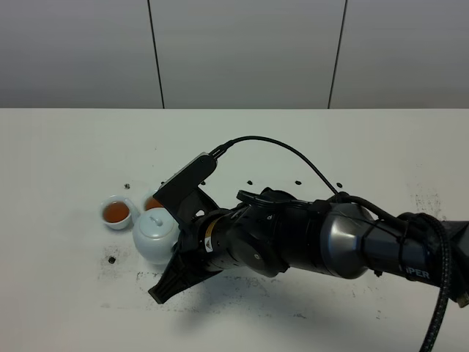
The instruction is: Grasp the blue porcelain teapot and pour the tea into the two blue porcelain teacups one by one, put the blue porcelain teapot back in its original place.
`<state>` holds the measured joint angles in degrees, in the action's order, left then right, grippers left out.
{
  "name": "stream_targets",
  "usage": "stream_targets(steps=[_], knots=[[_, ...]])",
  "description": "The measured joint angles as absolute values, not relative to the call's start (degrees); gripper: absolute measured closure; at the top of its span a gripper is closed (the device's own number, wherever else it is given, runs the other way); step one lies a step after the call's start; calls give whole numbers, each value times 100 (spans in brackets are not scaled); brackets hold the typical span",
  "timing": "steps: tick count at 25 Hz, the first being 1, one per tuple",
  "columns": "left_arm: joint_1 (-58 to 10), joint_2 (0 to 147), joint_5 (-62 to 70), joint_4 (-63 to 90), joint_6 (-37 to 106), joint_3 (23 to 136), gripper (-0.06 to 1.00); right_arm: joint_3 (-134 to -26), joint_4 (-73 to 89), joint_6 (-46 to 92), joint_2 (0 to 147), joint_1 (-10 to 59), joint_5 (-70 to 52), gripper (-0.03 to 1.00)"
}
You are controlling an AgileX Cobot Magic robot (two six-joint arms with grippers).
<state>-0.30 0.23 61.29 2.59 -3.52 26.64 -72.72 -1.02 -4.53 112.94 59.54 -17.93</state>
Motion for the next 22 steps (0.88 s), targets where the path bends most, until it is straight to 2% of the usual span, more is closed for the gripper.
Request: stream_targets(steps=[22], knots=[[-30, 23, 6129, 259, -352, 2664, 65, -7250, -278, -474, 11225, 5941, -1821, 94]])
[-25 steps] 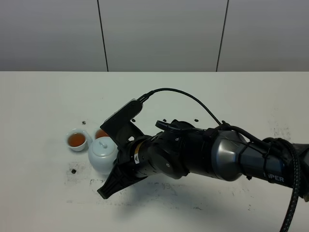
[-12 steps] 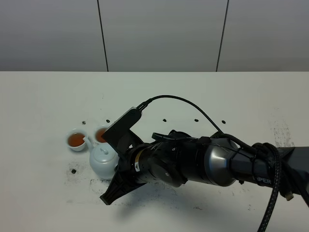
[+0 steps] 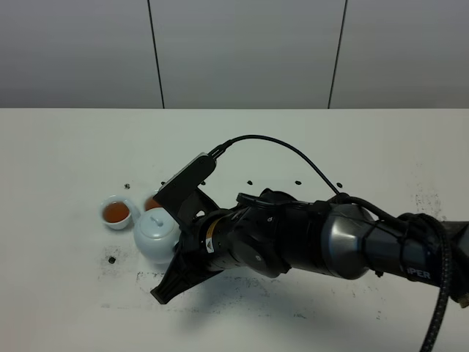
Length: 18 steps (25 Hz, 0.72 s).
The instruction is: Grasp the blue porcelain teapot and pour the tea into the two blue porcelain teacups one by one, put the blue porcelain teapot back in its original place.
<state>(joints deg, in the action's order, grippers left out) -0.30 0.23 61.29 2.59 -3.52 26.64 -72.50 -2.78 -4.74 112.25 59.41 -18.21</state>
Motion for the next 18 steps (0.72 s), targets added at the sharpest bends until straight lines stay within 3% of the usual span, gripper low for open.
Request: stream_targets(steps=[11, 18], knots=[[-30, 23, 6129, 259, -352, 2664, 65, -7439, -377, -679, 10543, 5209, -2993, 94], [-30, 23, 6129, 259, -352, 2664, 65, -6796, -420, -1042, 10198, 4936, -2827, 94]])
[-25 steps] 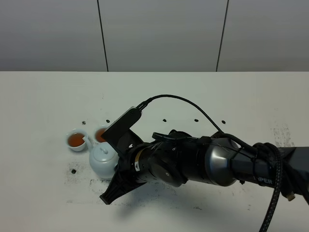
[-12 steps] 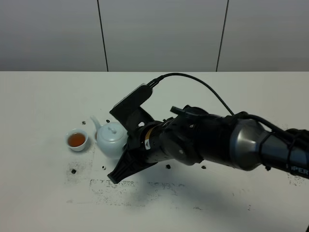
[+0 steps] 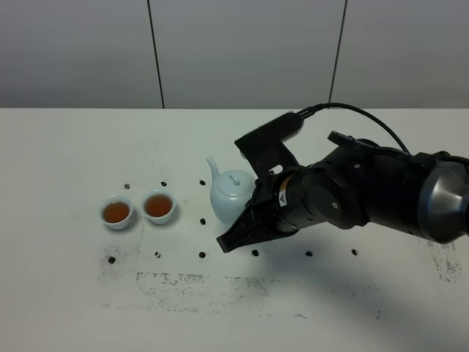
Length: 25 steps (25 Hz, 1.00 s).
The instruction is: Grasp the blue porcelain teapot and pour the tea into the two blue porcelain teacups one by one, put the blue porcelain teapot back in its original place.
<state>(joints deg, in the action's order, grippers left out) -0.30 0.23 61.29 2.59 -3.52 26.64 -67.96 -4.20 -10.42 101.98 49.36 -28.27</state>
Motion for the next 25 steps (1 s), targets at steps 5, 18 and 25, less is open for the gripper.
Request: stream_targets(steps=[5, 18, 25], knots=[[-30, 23, 6129, 259, -352, 2664, 65, -6349, -381, -1262, 10168, 4936, -2539, 94], [-30, 23, 6129, 259, -352, 2664, 65, -5643, -264, -1417, 10353, 4936, -1664, 94], [-30, 23, 6124, 259, -352, 2664, 65, -5637, -269, -1417, 10624, 4852, -1523, 94]])
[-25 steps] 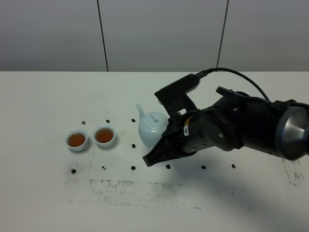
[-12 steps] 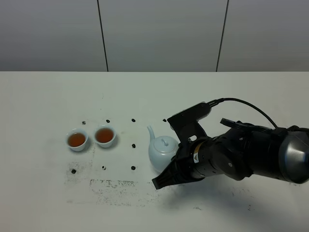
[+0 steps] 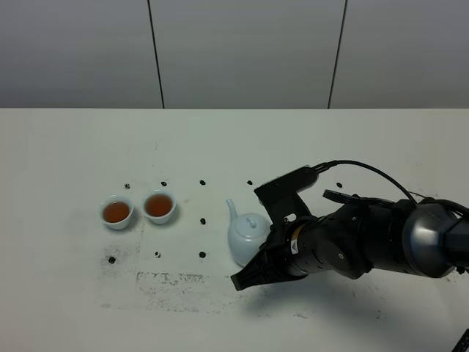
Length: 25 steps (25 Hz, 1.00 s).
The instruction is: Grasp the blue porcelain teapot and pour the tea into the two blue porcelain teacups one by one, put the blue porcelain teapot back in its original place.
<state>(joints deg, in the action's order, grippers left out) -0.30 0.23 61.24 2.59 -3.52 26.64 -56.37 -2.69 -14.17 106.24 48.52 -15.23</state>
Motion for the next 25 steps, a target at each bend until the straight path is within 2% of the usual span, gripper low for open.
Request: stream_targets(steps=[25], knots=[[-30, 23, 6124, 259, -352, 2664, 65, -5637, -396, -1412, 10648, 4711, -1417, 91]])
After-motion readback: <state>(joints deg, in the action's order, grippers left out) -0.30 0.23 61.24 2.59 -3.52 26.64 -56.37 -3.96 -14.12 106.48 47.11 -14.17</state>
